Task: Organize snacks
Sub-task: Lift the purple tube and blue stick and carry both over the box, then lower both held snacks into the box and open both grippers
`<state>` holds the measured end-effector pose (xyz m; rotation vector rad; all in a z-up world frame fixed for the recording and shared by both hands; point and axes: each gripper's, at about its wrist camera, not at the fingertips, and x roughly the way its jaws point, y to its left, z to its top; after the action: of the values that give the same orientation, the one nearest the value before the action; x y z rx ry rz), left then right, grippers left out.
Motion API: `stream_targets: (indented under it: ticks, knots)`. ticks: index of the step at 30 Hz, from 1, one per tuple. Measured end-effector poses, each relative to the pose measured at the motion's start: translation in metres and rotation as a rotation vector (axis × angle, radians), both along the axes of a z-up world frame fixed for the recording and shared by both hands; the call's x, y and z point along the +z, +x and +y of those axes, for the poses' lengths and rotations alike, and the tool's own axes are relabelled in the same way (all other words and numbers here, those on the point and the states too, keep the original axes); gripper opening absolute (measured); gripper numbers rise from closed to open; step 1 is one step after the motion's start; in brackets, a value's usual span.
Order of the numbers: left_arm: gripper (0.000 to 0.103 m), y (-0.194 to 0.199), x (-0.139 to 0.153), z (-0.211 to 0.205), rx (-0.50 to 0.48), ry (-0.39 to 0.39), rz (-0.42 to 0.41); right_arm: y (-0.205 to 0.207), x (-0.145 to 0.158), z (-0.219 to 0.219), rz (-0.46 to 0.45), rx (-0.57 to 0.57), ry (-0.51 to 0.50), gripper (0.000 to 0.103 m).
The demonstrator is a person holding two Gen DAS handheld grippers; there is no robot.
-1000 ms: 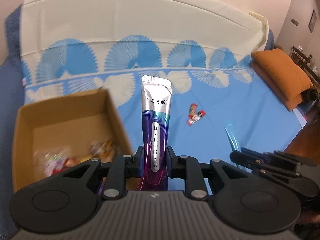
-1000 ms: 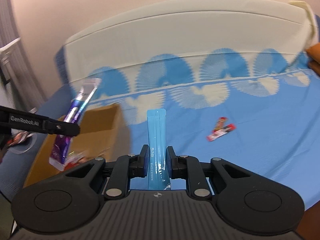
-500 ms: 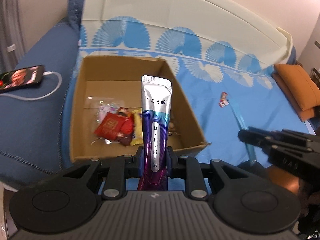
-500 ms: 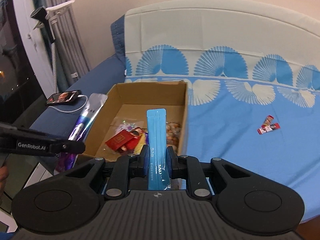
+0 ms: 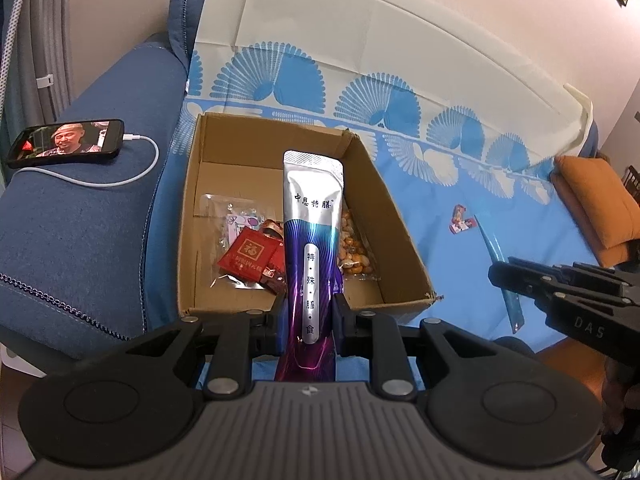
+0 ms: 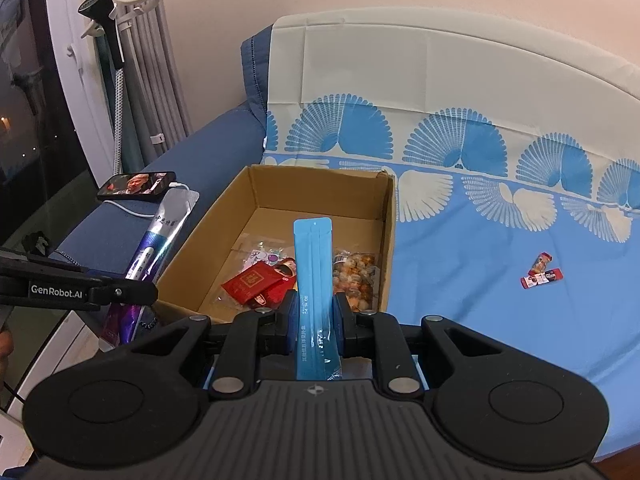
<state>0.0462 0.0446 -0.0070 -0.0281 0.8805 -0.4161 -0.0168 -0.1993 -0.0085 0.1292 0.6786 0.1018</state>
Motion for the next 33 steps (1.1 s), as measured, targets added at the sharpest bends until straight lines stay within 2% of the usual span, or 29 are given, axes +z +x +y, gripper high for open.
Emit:
stream_targets:
  ticks: [15,24,33]
  knots:
    - [0.024,0.027,0.000,-0.002,0.022,-0.032,0.011,0.019,-0.005,0.004,0.001,0.008,0.002,0.020]
    - [0.024,0.059,-0.004,-0.007,0.030,-0.026,0.018,0.055,-0.011,0.008,0.006,0.019,0.019,0.020]
    - [0.024,0.101,-0.020,-0.010,0.052,-0.017,0.067,0.101,-0.027,0.012,0.016,0.023,0.055,0.020]
